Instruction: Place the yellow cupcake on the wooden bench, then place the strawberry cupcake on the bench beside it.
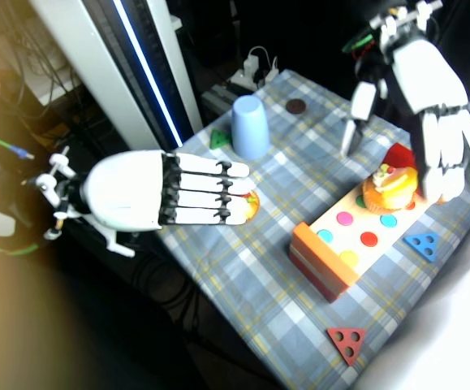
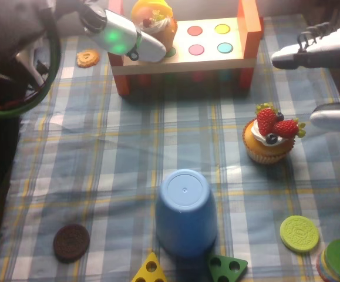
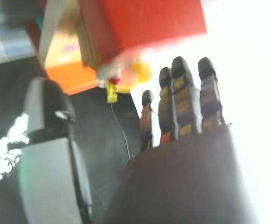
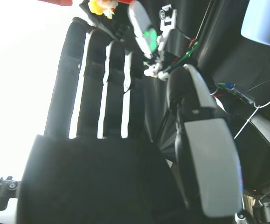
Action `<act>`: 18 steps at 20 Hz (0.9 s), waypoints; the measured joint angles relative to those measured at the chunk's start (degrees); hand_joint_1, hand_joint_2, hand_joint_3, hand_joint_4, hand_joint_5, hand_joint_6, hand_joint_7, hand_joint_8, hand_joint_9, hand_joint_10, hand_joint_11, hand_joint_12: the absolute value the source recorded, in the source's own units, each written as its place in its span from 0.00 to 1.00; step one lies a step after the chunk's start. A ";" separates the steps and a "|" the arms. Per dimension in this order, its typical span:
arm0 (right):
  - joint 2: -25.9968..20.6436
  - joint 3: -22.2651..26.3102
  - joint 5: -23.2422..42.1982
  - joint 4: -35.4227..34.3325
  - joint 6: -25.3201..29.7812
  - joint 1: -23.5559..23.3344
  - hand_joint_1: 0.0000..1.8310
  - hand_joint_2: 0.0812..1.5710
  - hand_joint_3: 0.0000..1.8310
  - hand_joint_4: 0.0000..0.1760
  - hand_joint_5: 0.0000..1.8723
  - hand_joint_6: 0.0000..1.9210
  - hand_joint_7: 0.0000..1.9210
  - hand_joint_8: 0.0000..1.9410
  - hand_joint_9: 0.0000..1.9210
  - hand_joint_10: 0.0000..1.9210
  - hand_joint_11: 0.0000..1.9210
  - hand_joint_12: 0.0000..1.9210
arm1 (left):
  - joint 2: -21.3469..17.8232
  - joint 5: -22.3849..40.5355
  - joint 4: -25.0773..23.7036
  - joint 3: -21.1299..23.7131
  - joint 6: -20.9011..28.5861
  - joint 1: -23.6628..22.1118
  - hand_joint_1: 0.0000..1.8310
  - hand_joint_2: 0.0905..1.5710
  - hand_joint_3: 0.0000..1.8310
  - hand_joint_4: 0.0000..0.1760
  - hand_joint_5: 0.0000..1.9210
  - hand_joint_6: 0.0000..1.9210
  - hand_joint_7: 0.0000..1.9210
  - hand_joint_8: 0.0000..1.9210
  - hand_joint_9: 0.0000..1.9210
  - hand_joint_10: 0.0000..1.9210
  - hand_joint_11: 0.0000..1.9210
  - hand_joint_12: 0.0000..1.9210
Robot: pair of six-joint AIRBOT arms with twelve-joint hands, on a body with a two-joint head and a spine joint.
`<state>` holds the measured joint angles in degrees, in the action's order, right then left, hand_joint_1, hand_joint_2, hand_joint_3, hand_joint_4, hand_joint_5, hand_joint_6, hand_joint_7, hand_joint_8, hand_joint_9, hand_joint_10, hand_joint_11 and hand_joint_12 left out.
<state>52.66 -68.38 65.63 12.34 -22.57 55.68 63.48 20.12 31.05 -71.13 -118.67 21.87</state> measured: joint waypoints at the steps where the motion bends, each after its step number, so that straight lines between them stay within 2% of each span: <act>1: 0.28 -0.35 -0.81 0.94 0.07 -0.74 0.45 0.62 0.00 0.07 0.21 0.00 0.23 0.00 0.23 0.00 0.23 0.00 | -1.99 3.15 -3.72 2.69 5.14 1.31 0.39 0.44 0.00 1.00 0.00 0.00 0.00 0.00 0.00 0.00 0.01 0.01; 2: 0.59 -0.68 -1.88 1.70 0.09 -1.90 0.45 0.62 0.00 0.07 0.21 0.00 0.23 0.00 0.23 0.00 0.23 0.00 | -3.85 6.12 -6.36 5.09 8.66 2.75 0.39 0.44 0.00 1.00 0.00 0.00 0.00 0.00 0.00 0.00 0.01 0.01; 3: 1.31 -1.55 -3.87 3.89 0.90 -3.65 0.48 0.59 0.00 0.34 0.20 0.00 0.24 0.00 0.24 0.00 0.23 0.00 | -7.10 10.47 -9.81 9.01 13.18 5.07 0.34 0.47 0.00 1.00 0.00 0.00 0.00 0.00 0.00 0.00 0.00 0.00; 4: 1.79 -2.01 -4.63 5.01 1.84 -4.17 0.48 0.59 0.00 0.34 0.20 0.00 0.24 0.00 0.24 0.00 0.23 0.00 | -8.76 12.61 -11.76 10.78 15.30 6.54 0.34 0.47 0.00 1.00 0.00 0.00 0.00 0.00 0.00 0.00 0.00 0.00; 5: 2.64 -3.17 -5.92 6.97 3.43 -4.83 0.50 0.58 0.00 0.87 0.16 0.00 0.21 0.00 0.20 0.00 0.19 0.00 | -11.10 15.39 -13.99 12.98 18.43 8.70 0.44 0.41 0.00 1.00 0.00 0.00 0.00 0.00 0.00 0.00 0.00 0.00; 6: 3.45 -4.00 -7.74 8.52 4.66 -5.20 0.50 0.58 0.00 0.80 0.16 0.00 0.22 0.00 0.21 0.00 0.20 0.01 | -13.05 17.70 -15.13 14.51 21.14 10.69 0.47 0.39 0.00 1.00 0.00 0.00 0.00 0.00 0.00 0.00 0.00 0.00; 7: 4.04 -4.59 -9.66 9.79 5.25 -5.49 0.52 0.56 0.00 0.50 0.19 0.00 0.23 0.00 0.22 0.00 0.20 0.01 | -14.40 19.71 -15.82 15.54 23.08 12.41 0.45 0.39 0.00 1.00 0.00 0.00 0.00 0.00 0.00 0.00 0.00 0.00; 8: 4.55 -5.18 -11.23 10.69 6.29 -5.55 0.53 0.57 0.00 0.42 0.20 0.00 0.23 0.00 0.21 0.00 0.16 0.00 | -15.52 21.86 -15.89 16.48 24.26 14.03 0.44 0.41 0.00 1.00 0.00 0.00 0.00 0.00 0.00 0.00 0.00 0.00; 10: 5.31 -6.21 -13.46 12.55 7.34 -6.60 0.52 0.58 0.00 0.45 0.20 0.00 0.24 0.00 0.22 0.00 0.17 0.00 | -16.15 23.89 -15.72 17.46 24.39 15.39 0.45 0.43 0.01 1.00 0.00 0.00 0.00 0.00 0.00 0.00 0.00 0.00; 11: 5.86 -6.73 -15.04 13.33 7.39 -7.52 0.52 0.58 0.00 0.45 0.20 0.00 0.27 0.01 0.29 0.00 0.10 0.31 | -16.20 24.90 -15.93 17.77 24.98 15.69 0.48 0.43 0.00 1.00 0.00 0.00 0.00 0.00 0.00 0.00 0.00 0.00; 12: 6.40 -7.17 -16.28 14.43 7.43 -8.39 0.52 0.57 0.00 0.45 0.21 0.00 0.28 0.00 0.30 0.00 0.05 0.51 | -16.20 25.64 -16.35 17.92 25.66 15.91 0.49 0.43 0.00 1.00 0.00 0.00 0.00 0.00 0.00 0.00 0.00 0.00; 13: 6.95 -7.61 -17.49 15.96 7.48 -9.11 0.51 0.57 0.00 0.37 0.22 0.00 0.29 0.00 0.30 0.00 0.04 0.55 | -16.22 25.81 -16.24 17.99 25.66 15.93 0.50 0.43 0.00 1.00 0.00 0.00 0.00 0.00 0.00 0.00 0.00 0.00; 14: 7.52 -7.98 -18.78 17.40 7.48 -9.86 0.51 0.57 0.00 0.37 0.22 0.00 0.29 0.00 0.30 0.00 0.04 0.55 | -16.22 25.90 -16.17 17.99 25.70 16.04 0.50 0.43 0.00 1.00 0.00 0.00 0.00 0.00 0.00 0.00 0.00 0.00; 15: 8.48 -8.52 -20.41 18.88 7.52 -10.56 0.49 0.58 0.00 0.37 0.22 0.00 0.32 0.01 0.33 0.01 0.07 0.65 | -16.22 26.08 -15.96 17.99 25.79 16.37 0.54 0.41 0.00 1.00 0.00 0.00 0.00 0.00 0.00 0.00 0.00 0.00; 16: 9.11 -8.79 -21.49 19.76 7.56 -10.91 0.50 0.58 0.00 0.30 0.23 0.01 0.34 0.02 0.35 0.02 0.09 0.66 | -16.22 25.86 -15.82 17.99 25.83 16.48 0.54 0.41 0.00 1.00 0.00 0.00 0.00 0.00 0.00 0.00 0.00 0.00; 17: 9.38 -8.79 -22.36 20.87 7.58 -11.17 0.53 0.57 0.00 0.13 0.27 0.00 0.39 0.02 0.40 0.04 0.13 0.68 | -16.26 25.77 -15.69 17.99 25.86 16.46 0.53 0.41 0.00 1.00 0.00 0.00 0.00 0.00 0.00 0.00 0.00 0.00; 18: 9.38 -8.79 -22.34 20.90 7.65 -11.17 0.54 0.58 0.00 0.05 0.32 0.00 0.45 0.03 0.39 0.24 0.18 0.76 | -16.33 25.86 -15.65 17.99 25.86 16.46 0.52 0.42 0.00 1.00 0.00 0.00 0.00 0.00 0.00 0.00 0.00 0.00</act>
<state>62.04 -77.17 43.29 33.23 -14.92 44.51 47.16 45.98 15.40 -53.15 -92.82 38.33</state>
